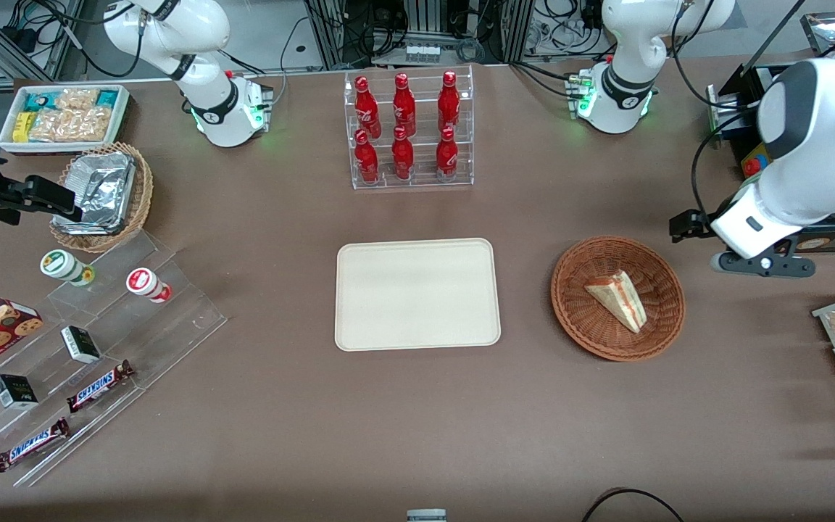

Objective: Place sandwich from basket to tray
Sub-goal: 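Move the left gripper over the wrapped sandwich in the wicker basket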

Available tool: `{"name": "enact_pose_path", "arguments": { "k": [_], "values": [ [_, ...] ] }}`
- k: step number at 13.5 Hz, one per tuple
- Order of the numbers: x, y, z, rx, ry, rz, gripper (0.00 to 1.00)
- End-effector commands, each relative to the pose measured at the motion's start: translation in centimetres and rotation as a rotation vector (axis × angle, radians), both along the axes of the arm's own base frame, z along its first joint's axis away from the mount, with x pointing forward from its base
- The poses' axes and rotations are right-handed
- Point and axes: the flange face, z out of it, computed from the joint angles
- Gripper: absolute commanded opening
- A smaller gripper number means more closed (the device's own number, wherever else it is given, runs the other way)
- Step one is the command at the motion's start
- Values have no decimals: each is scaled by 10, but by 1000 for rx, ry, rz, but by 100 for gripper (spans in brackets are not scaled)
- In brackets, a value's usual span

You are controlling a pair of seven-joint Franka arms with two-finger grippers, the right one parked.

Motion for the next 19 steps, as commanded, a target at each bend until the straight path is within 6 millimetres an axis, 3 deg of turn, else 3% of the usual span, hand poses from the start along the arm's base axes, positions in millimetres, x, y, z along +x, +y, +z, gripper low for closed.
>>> {"name": "enact_pose_path", "arguments": {
  "k": [1,5,16,17,19],
  "values": [
    [-24,-4,-20,-6,-53,39,100],
    [-35,-8,-53,-4,-108,134,100],
    [-17,-45,-79,-89,-142,905,100],
    [-17,-55,-85,-89,-139,951,100],
    [-15,-57,-94,-79,-124,995,100]
  ]
}}
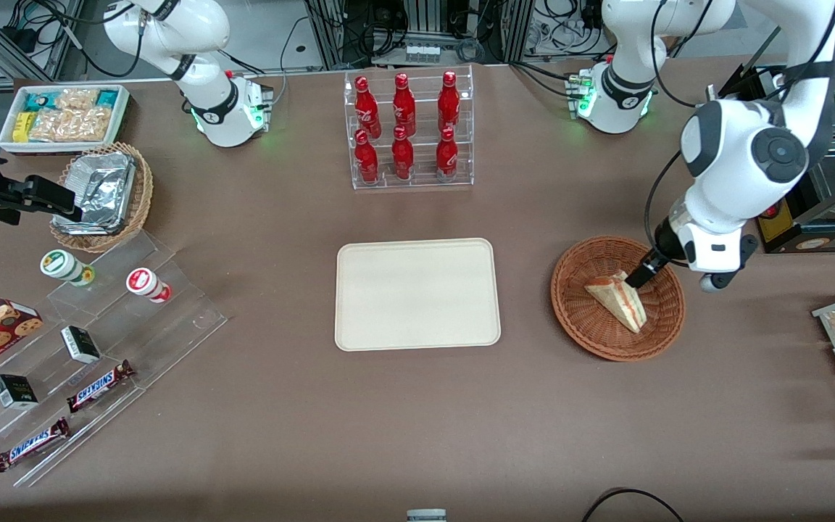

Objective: Place sandwich from basket to tray
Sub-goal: 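Lower the left gripper and close it on the wrapped sandwich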

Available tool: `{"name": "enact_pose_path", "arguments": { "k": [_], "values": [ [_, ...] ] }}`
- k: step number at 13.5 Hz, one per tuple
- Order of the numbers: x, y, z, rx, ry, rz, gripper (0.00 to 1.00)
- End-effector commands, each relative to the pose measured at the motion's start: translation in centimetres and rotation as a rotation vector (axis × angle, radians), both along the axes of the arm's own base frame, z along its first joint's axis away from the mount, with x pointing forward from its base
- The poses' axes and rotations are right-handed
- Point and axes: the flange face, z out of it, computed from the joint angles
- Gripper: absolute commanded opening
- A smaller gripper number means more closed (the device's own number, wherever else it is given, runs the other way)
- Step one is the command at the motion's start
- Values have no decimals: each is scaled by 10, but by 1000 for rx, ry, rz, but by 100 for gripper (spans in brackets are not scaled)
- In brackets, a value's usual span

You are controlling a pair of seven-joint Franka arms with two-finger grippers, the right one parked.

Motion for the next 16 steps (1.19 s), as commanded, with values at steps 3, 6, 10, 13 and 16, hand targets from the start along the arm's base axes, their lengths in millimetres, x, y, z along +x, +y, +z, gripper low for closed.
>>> {"name": "enact_pose_path", "arguments": {
  "k": [3,6,10,13,16],
  "values": [
    [2,-10,-24,-2,42,140,100],
    [2,-16,-43,57,64,109,100],
    [4,-17,-64,111,87,97,100],
    [12,-18,-73,121,93,115,100],
    [20,-20,-86,122,106,150,100]
  ]
}}
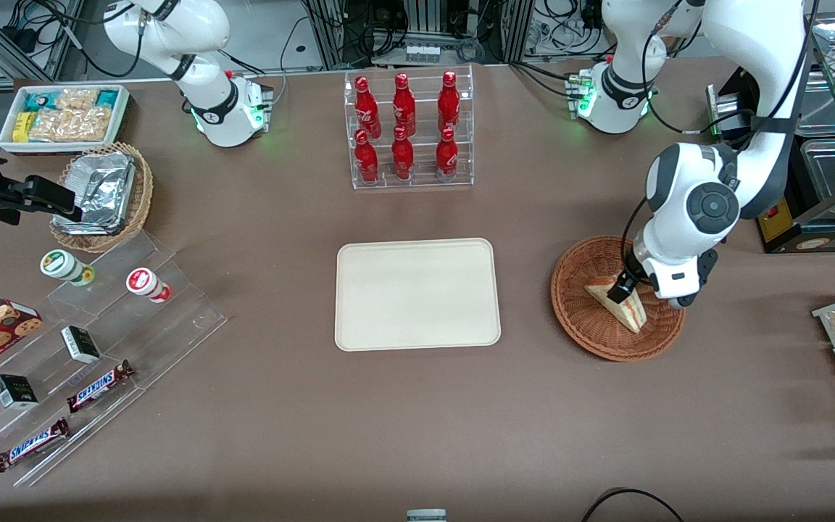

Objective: Place sandwich from basket to tray
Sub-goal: 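Lower the left gripper and close it on the wrapped sandwich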

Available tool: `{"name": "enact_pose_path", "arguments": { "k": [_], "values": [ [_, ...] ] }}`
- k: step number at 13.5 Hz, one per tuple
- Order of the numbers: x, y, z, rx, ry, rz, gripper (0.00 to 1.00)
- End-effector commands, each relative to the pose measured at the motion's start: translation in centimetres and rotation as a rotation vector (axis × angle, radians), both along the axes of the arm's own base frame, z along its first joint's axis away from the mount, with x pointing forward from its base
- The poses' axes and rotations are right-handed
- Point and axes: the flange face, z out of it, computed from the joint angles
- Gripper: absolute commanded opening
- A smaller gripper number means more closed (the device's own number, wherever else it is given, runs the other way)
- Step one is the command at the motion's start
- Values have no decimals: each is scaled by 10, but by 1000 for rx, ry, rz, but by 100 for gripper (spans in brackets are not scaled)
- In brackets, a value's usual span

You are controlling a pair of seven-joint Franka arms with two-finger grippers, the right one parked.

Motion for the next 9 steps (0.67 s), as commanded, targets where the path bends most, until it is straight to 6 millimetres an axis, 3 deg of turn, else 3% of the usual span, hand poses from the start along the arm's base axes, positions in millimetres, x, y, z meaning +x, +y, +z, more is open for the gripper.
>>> {"name": "enact_pose_path", "arguments": {
  "k": [1,9],
  "values": [
    [14,-7,-10,16,-7,30,100],
    [15,-10,-42,29,16,14,98]
  ]
}}
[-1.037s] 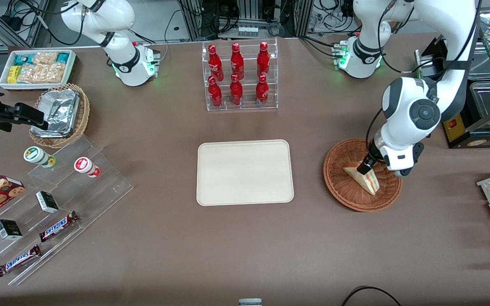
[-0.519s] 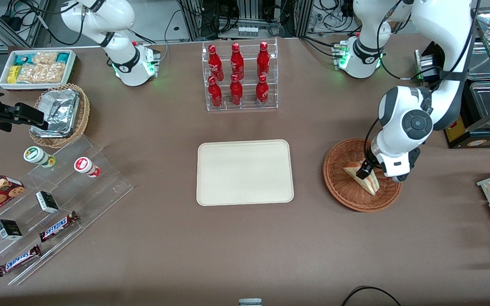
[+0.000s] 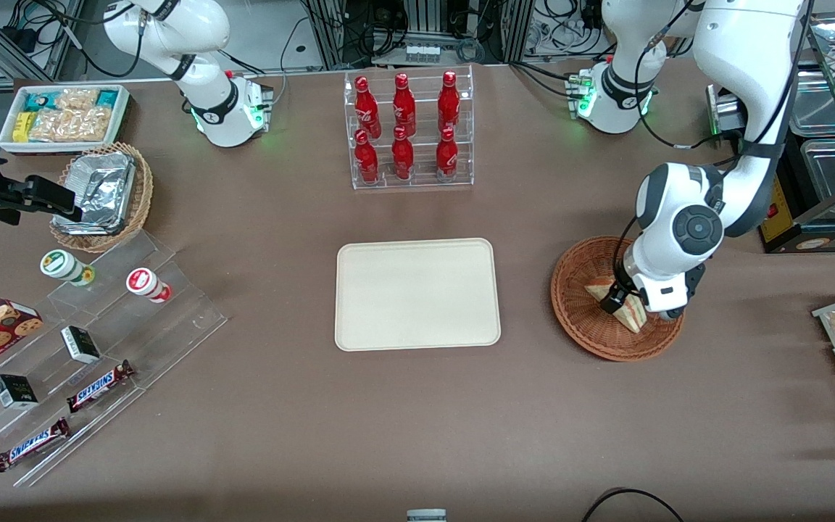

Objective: Place sandwich from basket to tray
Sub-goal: 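Lower the left gripper and close it on the wrapped sandwich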

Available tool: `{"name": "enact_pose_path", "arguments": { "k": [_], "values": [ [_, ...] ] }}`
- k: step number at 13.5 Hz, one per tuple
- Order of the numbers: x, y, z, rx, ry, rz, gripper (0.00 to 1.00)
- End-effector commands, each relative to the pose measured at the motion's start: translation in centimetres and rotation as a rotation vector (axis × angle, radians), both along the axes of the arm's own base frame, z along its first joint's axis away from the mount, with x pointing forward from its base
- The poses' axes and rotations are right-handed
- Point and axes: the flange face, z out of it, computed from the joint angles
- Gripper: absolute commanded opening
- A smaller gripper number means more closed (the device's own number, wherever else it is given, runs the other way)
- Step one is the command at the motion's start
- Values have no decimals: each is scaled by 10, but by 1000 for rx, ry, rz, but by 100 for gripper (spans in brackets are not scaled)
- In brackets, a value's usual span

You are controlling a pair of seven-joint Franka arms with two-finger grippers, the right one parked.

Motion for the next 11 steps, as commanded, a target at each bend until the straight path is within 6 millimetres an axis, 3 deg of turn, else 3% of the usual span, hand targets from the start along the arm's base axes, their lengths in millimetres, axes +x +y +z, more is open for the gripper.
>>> {"name": "enact_pose_path", "arguments": {
  "k": [1,3,4,6,8,11],
  "values": [
    [5,-4,-7,22,-8,5,89],
    [5,-4,-8,25,-1,10,23],
    [4,-3,-7,26,0,9,0],
    [7,-4,2,28,5,0,0],
    [20,-10,25,39,38,-7,0],
    [32,-40,66,58,77,-61,0]
  ]
}}
